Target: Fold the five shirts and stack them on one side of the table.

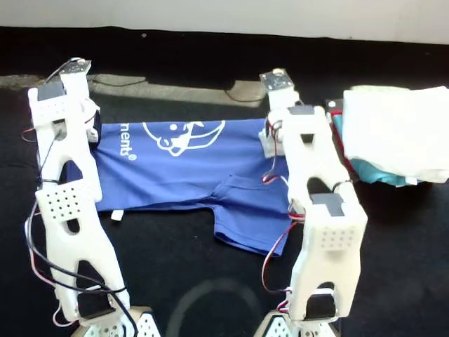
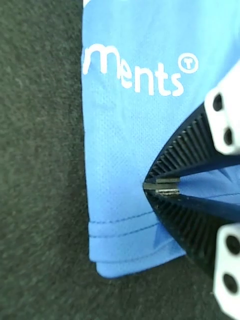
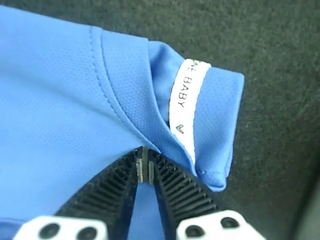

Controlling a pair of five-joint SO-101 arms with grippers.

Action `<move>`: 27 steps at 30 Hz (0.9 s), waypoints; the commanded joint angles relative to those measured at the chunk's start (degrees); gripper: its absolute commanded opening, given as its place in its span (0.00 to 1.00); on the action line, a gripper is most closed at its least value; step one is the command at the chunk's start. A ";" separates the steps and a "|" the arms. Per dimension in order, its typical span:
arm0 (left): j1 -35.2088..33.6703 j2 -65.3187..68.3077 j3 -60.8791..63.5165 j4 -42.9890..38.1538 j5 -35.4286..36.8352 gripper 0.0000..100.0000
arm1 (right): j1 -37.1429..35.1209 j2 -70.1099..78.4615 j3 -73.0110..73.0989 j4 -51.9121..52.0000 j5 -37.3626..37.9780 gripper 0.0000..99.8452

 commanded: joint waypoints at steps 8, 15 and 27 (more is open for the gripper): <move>-1.01 -5.05 -17.10 13.27 0.44 0.01 | -0.22 -11.65 -2.42 12.62 -0.44 0.01; -1.01 -27.82 14.37 12.84 0.26 0.01 | -1.54 -32.48 25.19 3.03 -0.26 0.01; 0.66 -45.32 68.09 -13.36 0.26 0.01 | -10.42 -38.11 47.34 -22.55 -0.70 0.01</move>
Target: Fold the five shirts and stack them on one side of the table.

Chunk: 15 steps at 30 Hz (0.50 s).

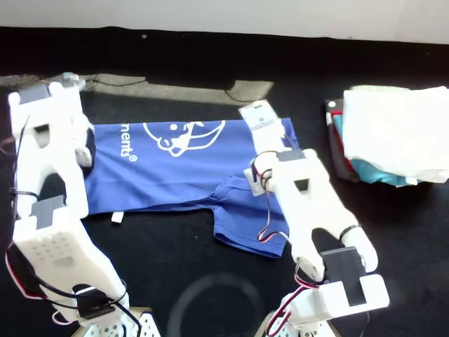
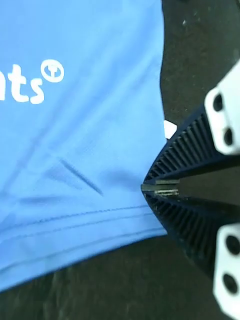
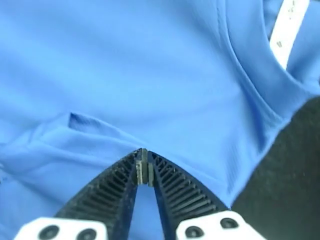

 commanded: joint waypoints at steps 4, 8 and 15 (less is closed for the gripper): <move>0.84 -4.79 17.45 -16.18 0.09 0.01 | -2.51 -3.21 0.22 -3.30 -0.44 0.01; 0.75 -4.70 21.76 -23.12 0.09 0.01 | -2.95 -3.21 1.10 -2.59 -0.35 0.01; 0.84 -4.79 22.37 -24.09 0.09 0.01 | -6.55 -3.74 4.26 3.03 -0.26 0.01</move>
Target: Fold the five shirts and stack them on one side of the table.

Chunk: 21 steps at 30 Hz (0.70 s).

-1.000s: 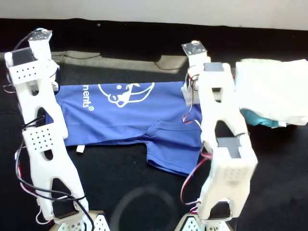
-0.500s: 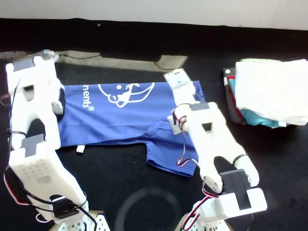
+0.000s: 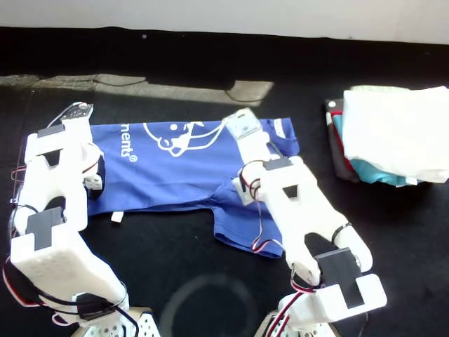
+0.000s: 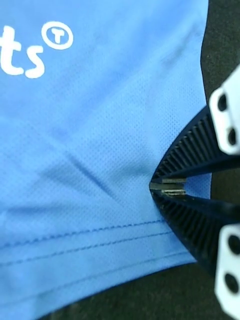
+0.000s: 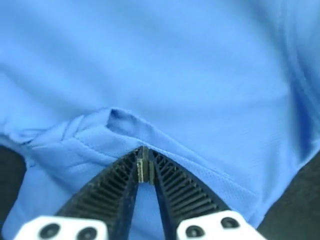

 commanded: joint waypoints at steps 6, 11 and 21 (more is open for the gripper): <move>0.75 0.04 0.31 -2.64 0.00 0.01 | -3.47 -6.29 -4.09 17.19 -0.18 0.01; 0.75 0.04 0.31 -2.64 0.00 0.01 | -2.86 -14.99 -7.96 22.29 -0.18 0.01; 0.75 0.13 0.31 -2.64 0.00 0.01 | -2.77 -5.05 1.27 -9.01 -0.26 0.01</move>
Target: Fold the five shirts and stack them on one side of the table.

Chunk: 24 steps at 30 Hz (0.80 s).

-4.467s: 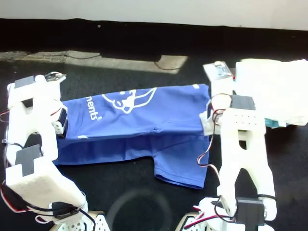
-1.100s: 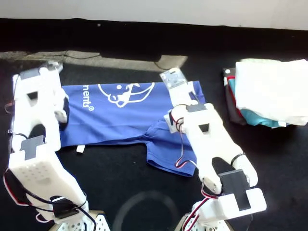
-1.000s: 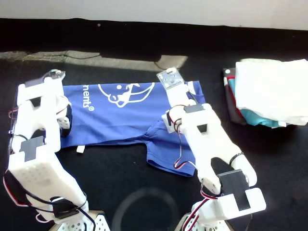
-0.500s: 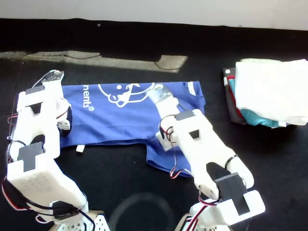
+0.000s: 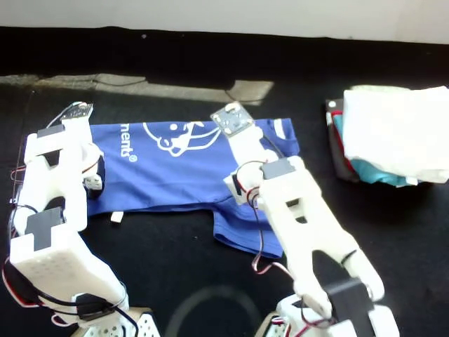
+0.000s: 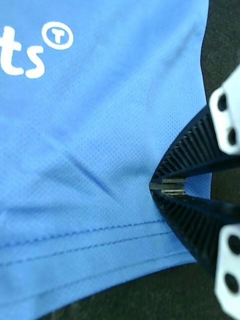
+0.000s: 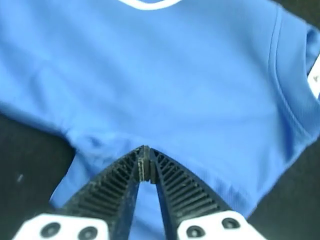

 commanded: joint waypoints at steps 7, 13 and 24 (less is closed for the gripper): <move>0.75 0.13 0.13 -2.55 0.00 0.01 | -1.10 8.84 -4.53 1.89 -0.35 0.01; 0.84 0.13 0.13 -2.73 0.00 0.01 | -5.14 3.12 -9.71 22.64 -0.26 0.01; 0.84 0.13 0.22 -2.81 0.00 0.01 | -1.45 -0.04 -10.51 22.11 1.14 0.01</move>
